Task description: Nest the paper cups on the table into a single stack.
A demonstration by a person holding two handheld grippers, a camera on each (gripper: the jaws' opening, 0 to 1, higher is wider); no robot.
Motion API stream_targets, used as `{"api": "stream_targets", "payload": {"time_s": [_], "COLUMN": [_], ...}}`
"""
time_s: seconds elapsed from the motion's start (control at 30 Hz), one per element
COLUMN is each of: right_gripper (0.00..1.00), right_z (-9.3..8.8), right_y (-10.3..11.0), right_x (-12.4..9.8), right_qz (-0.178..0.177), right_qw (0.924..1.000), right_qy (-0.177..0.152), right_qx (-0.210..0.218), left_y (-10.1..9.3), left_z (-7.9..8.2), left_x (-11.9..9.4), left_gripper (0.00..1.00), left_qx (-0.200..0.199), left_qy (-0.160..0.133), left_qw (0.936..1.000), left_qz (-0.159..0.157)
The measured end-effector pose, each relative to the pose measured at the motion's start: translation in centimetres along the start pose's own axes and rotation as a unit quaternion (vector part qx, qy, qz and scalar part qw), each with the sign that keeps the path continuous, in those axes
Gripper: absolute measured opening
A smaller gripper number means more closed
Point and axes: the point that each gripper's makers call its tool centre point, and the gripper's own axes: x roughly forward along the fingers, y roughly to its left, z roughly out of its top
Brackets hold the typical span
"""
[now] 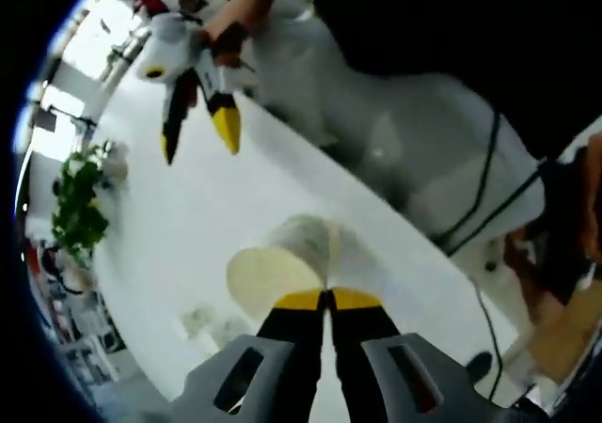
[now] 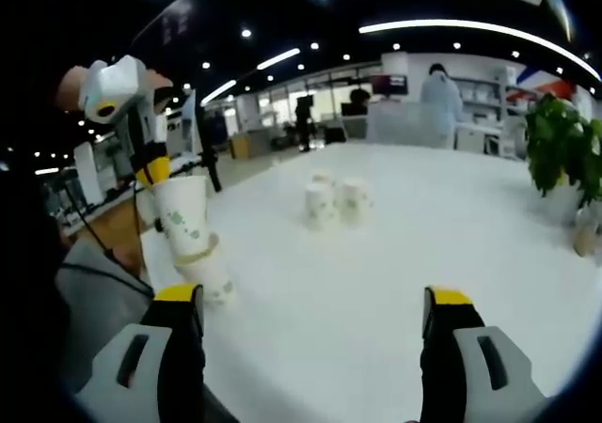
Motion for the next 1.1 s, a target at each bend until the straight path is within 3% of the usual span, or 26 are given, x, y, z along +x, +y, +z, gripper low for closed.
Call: {"api": "stream_targets", "payload": {"time_s": [0.47, 0.83, 1.03, 1.1], "right_gripper": [0.94, 0.94, 0.94, 0.94], "right_z": [-0.2, -0.2, -0.3, -0.4], "right_y": [0.1, -0.1, -0.1, -0.1], "right_x": [-0.1, -0.2, -0.2, -0.2], "right_qz": [0.002, 0.0, -0.002, -0.001], "right_qw": [1.0, 0.9999, 0.9999, 0.9999], "right_qy": [-0.001, -0.004, -0.004, -0.003], "right_qx": [0.003, 0.01, 0.01, 0.013], "left_y": [-0.4, -0.4, -0.3, -0.1], "left_z": [0.2, 0.2, 0.7, 1.2], "left_x": [1.8, 3.3, 4.3, 4.5], "left_gripper": [0.0, 0.01, 0.01, 0.01], "left_qx": [0.025, 0.01, 0.022, 0.026], "left_qy": [0.014, 0.02, 0.016, 0.001], "left_qw": [0.9995, 0.9993, 0.9991, 0.9993], "left_qz": [-0.014, -0.029, -0.033, -0.028]}}
